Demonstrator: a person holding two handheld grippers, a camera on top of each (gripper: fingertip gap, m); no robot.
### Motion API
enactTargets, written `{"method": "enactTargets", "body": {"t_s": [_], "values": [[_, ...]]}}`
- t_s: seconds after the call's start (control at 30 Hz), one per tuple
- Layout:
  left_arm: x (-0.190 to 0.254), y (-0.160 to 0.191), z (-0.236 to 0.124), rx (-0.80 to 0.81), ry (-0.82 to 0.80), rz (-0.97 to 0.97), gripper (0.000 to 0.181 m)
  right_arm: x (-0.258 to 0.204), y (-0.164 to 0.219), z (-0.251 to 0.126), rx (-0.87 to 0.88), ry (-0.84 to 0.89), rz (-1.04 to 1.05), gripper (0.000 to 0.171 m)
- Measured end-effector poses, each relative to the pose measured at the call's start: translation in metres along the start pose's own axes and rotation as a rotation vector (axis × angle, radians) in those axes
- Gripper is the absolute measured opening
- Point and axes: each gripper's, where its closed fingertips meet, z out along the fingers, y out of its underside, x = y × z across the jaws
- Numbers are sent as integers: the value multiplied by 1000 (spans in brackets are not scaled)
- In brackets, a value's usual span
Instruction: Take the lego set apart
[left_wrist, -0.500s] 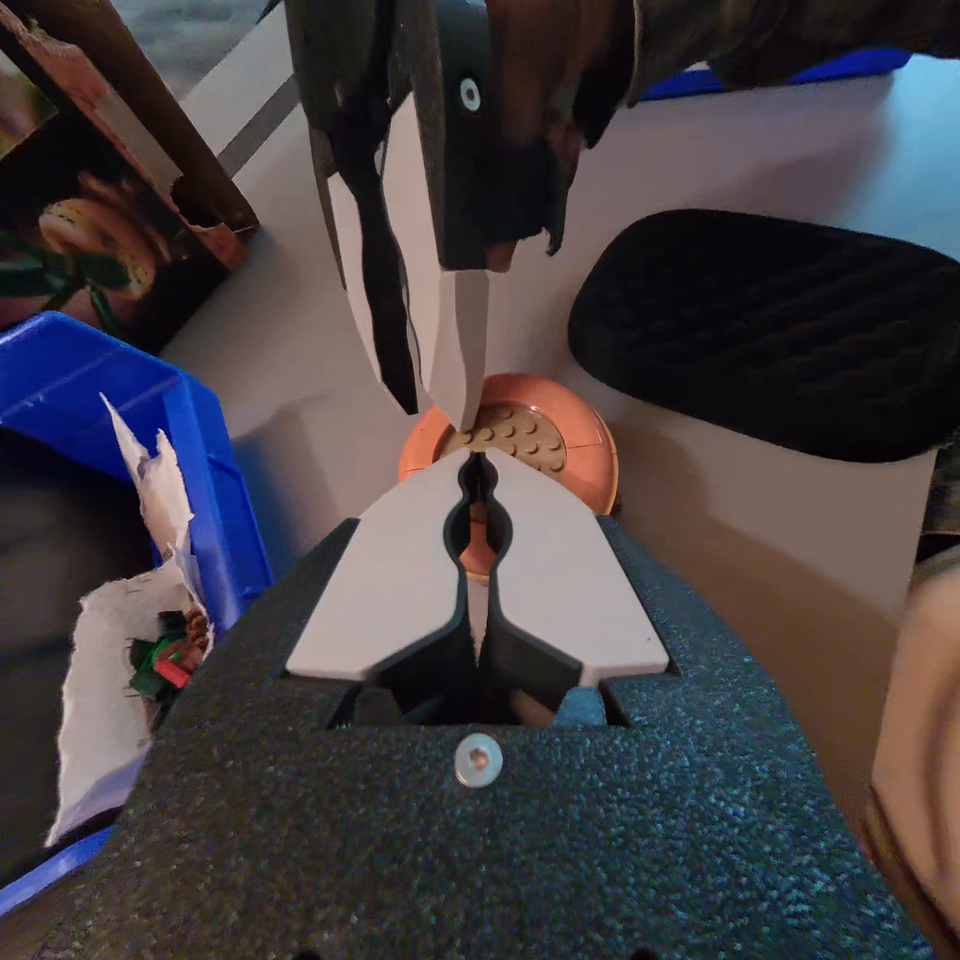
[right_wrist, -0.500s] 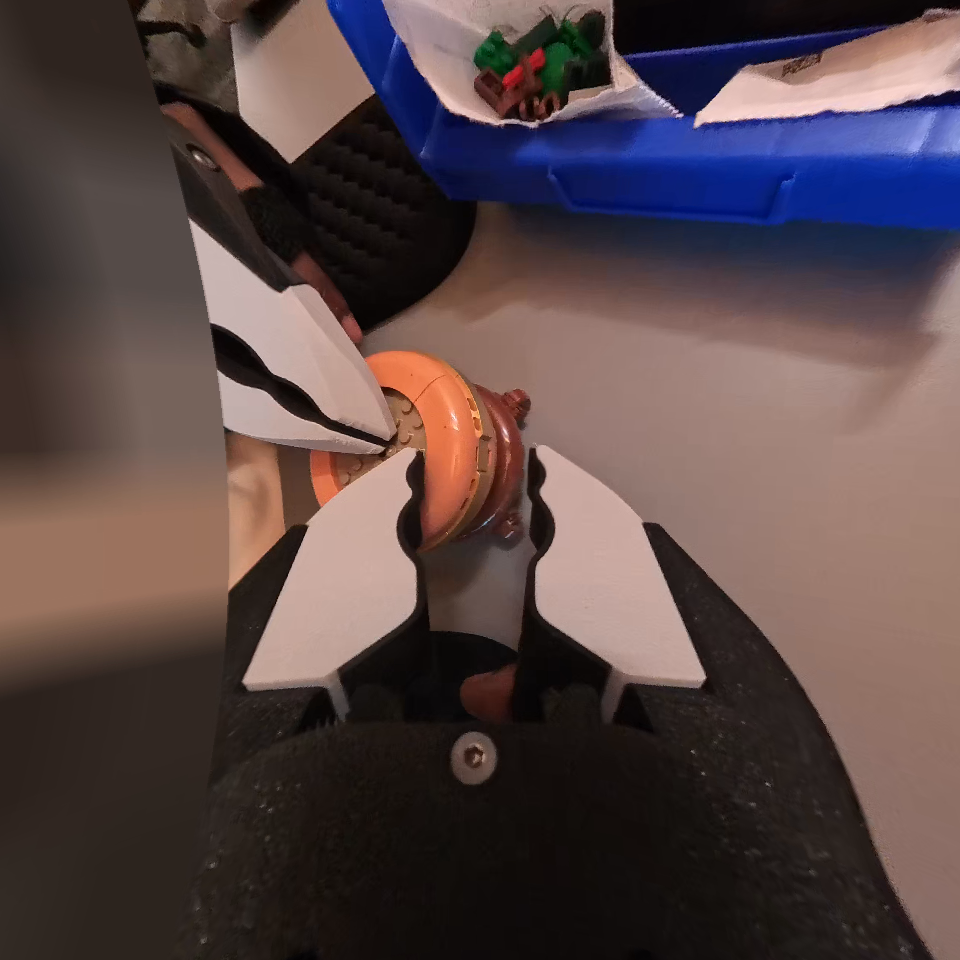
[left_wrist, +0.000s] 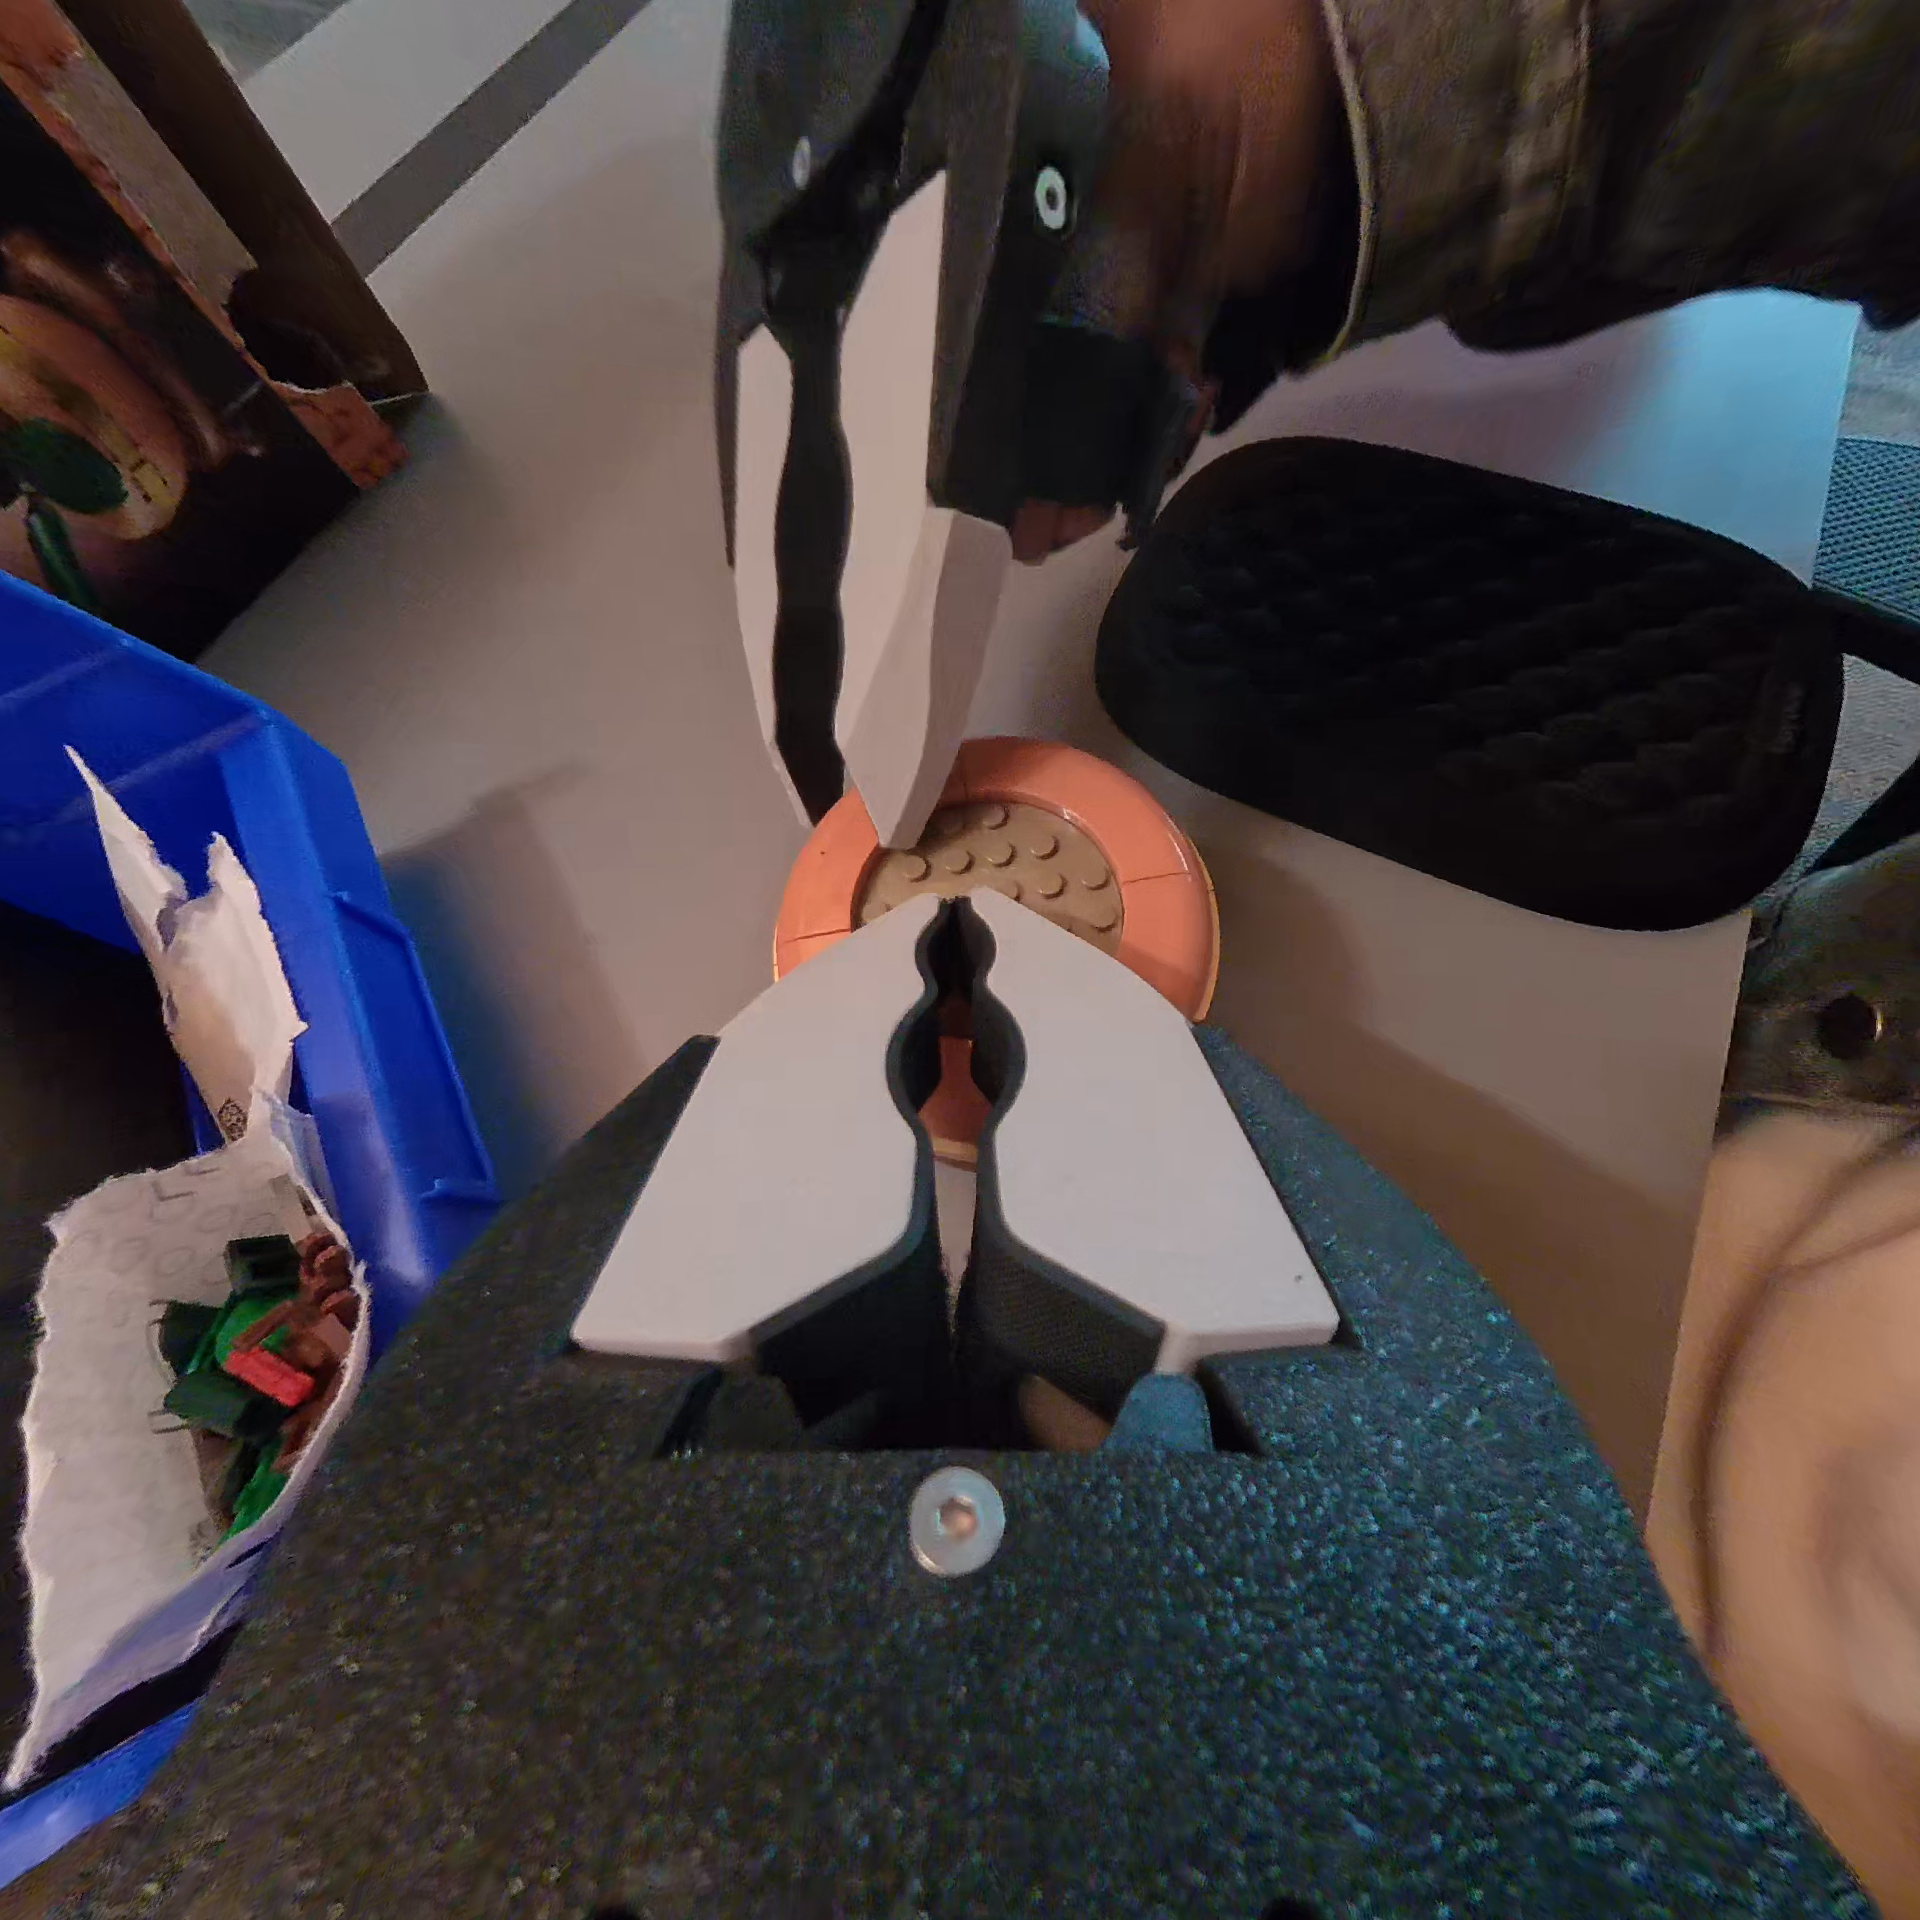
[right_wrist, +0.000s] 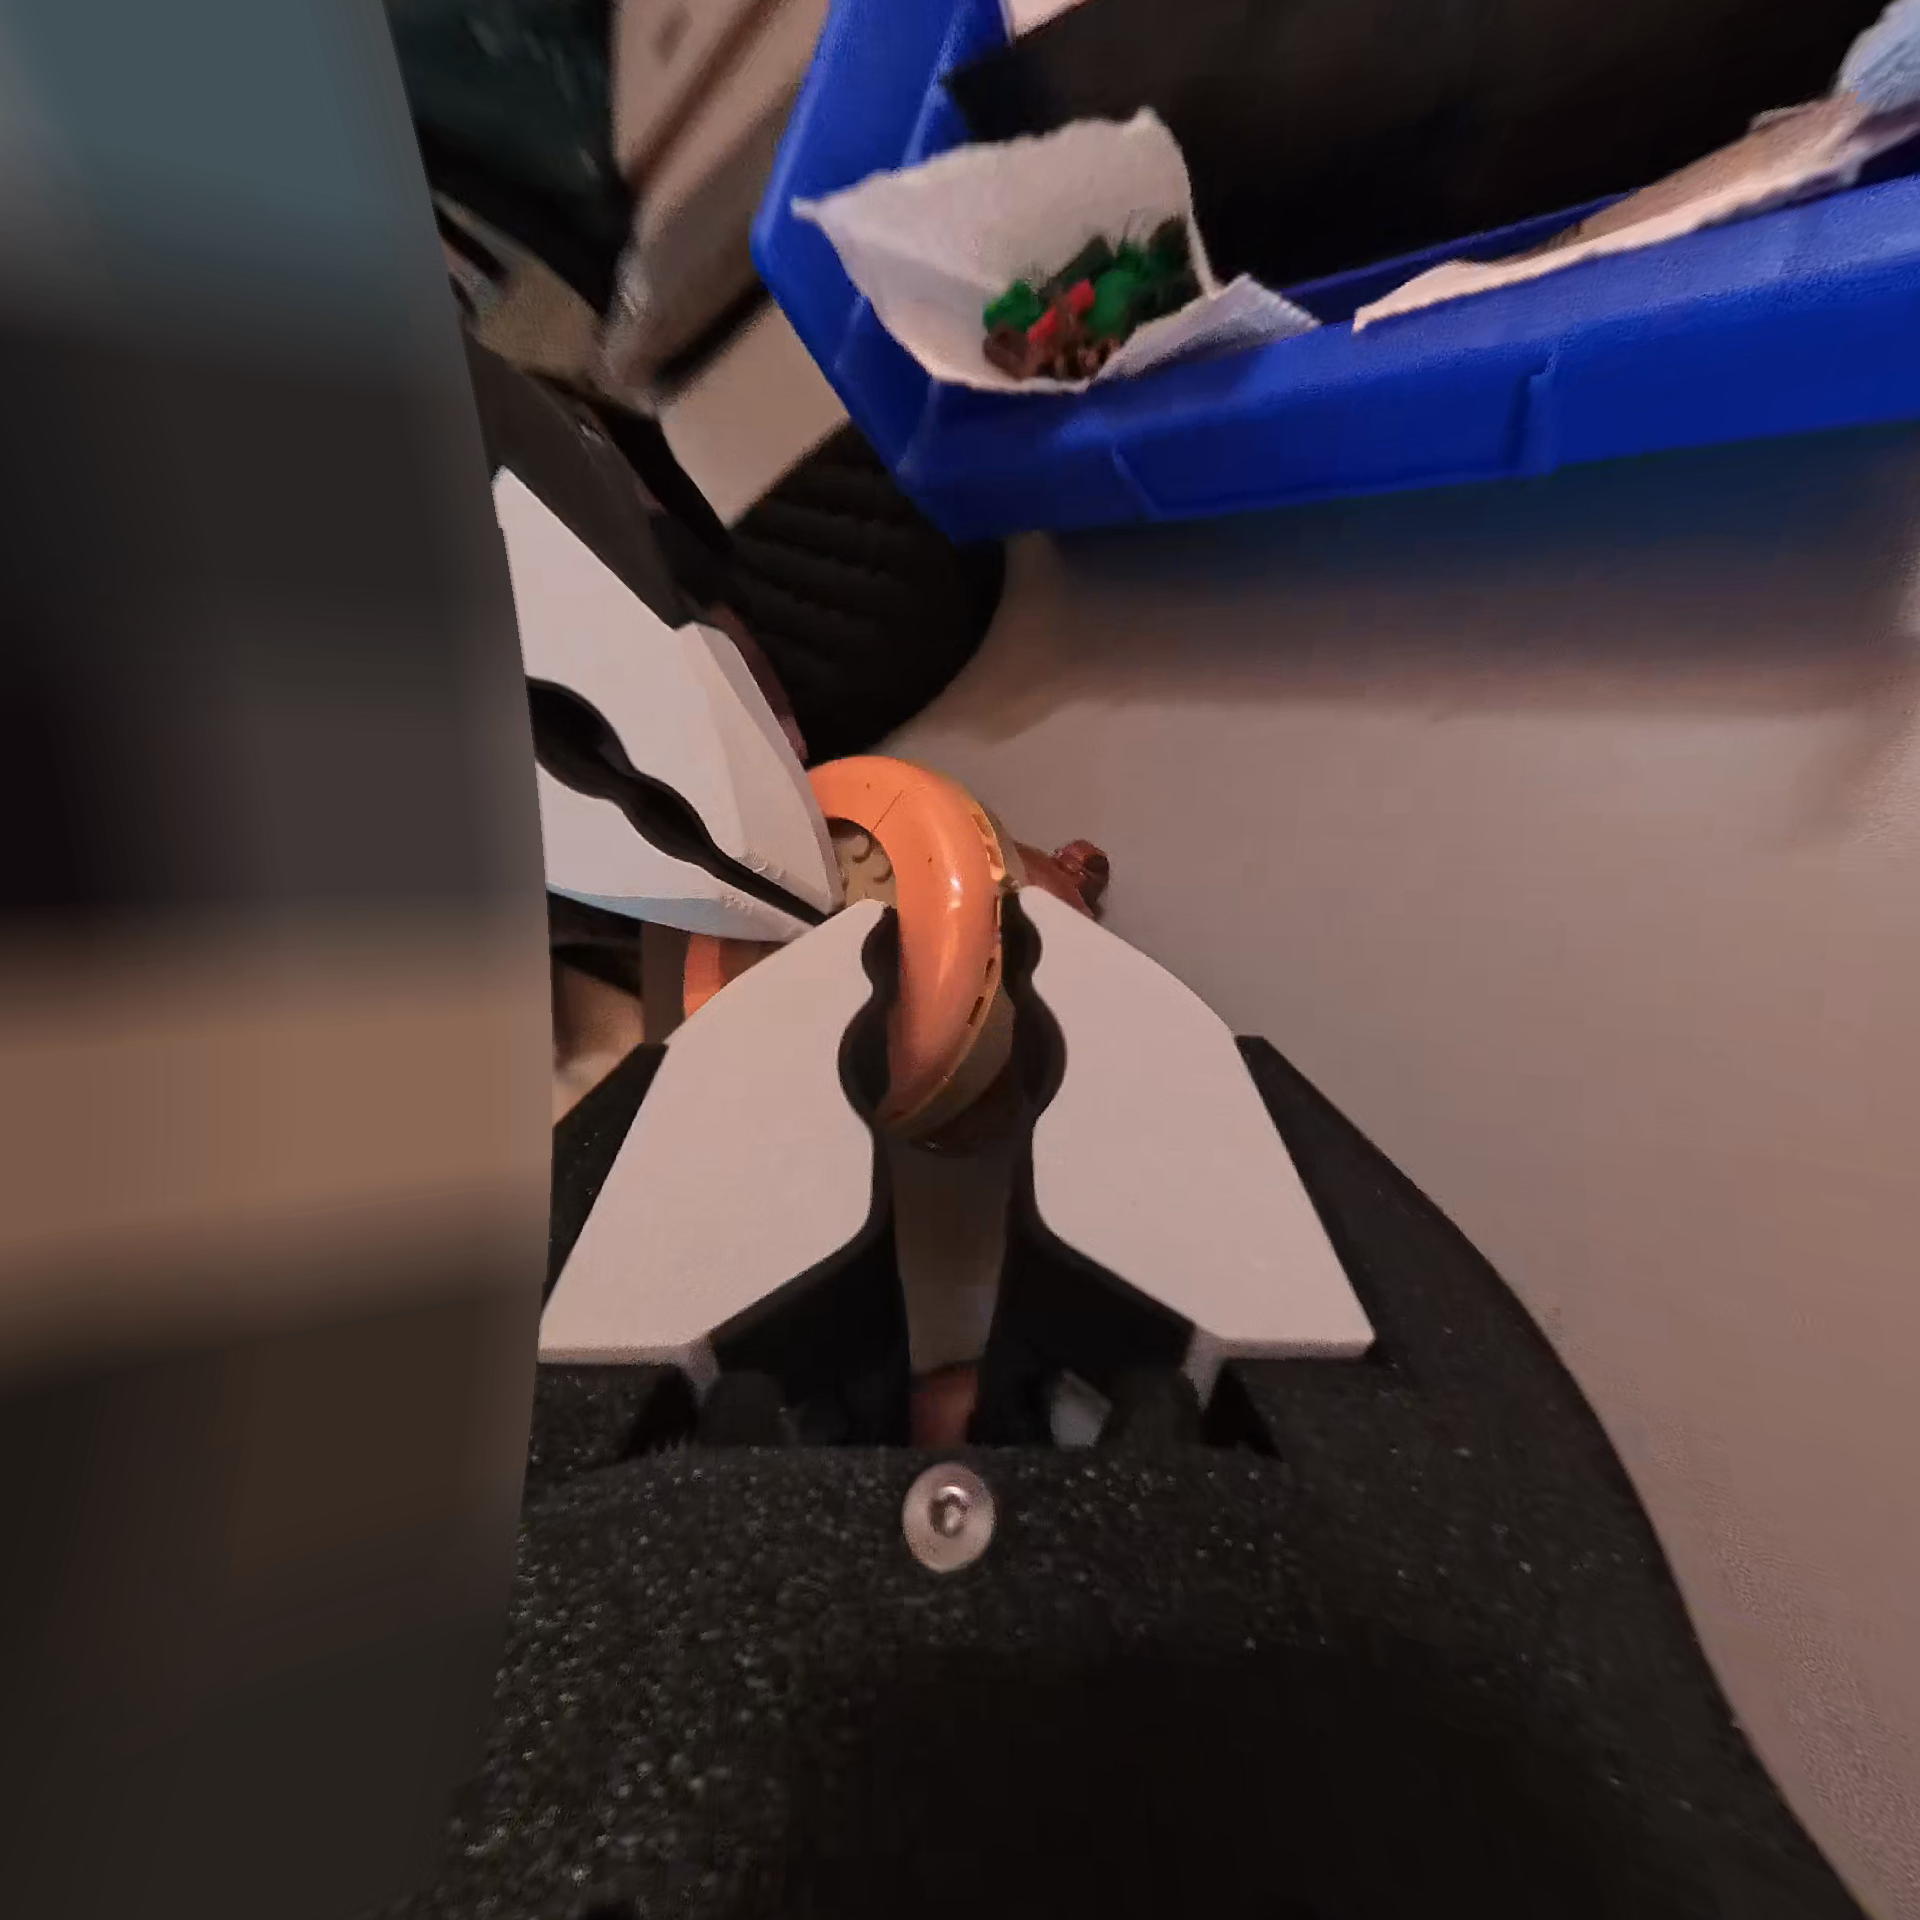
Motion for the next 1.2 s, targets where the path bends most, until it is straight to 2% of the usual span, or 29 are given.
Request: {"method": "enactTargets", "body": {"t_s": [0.13, 0.2, 0.27, 0.37, 0.4, 0.53, 0.6, 0.67, 0.73, 0.77, 0.8, 0.87, 1.0, 1.1, 1.2], "values": [[3, -1, 0, 14, 13, -7, 0, -2, -1, 1, 144, -98, 79, 17], [3, -1, 0, 7, 3, -3, 0, -3, -1, 0, 135, -48, 5, 17], [4, -1, 0, -4, -10, 10, 0, -4, 0, 0, 19, 143, -217, 16], [4, 0, 0, -15, -26, 14, 0, -4, -1, -3, -252, 469, -554, 12], [3, 0, 0, -18, -26, 16, 0, -7, -2, -1, -316, 511, -608, 4], [4, -1, 0, -4, -23, 25, 0, -11, -3, 2, -434, 440, -486, 0], [4, -1, 0, 5, -32, 29, 0, -1, -11, -3, -438, 475, -501, 17], [4, -1, 0, 17, -34, 33, 0, -10, -2, 1, -506, 334, -448, 25], [4, -1, 0, 22, -29, 40, 0, 2, -2, -2, -586, 334, -435, 41], [4, -1, 0, 23, -28, 46, 0, 1, -3, 0, -614, 283, -423, 37], [4, -1, 0, 25, -26, 52, 0, -3, -3, 4, -640, 216, -420, 25], [3, -1, 0, 27, -30, 58, 0, -2, -3, 7, -713, 162, -449, 19], [2, -1, 0, 21, -20, 23, 0, 0, -4, 7, -830, 219, -544, 15], [2, 0, 0, 28, -10, -12, 0, -1, -7, 7, -728, 354, -711, 13], [2, -1, 0, 57, -4, -35, 0, -3, -9, 6, -443, 444, -707, 10]]}}
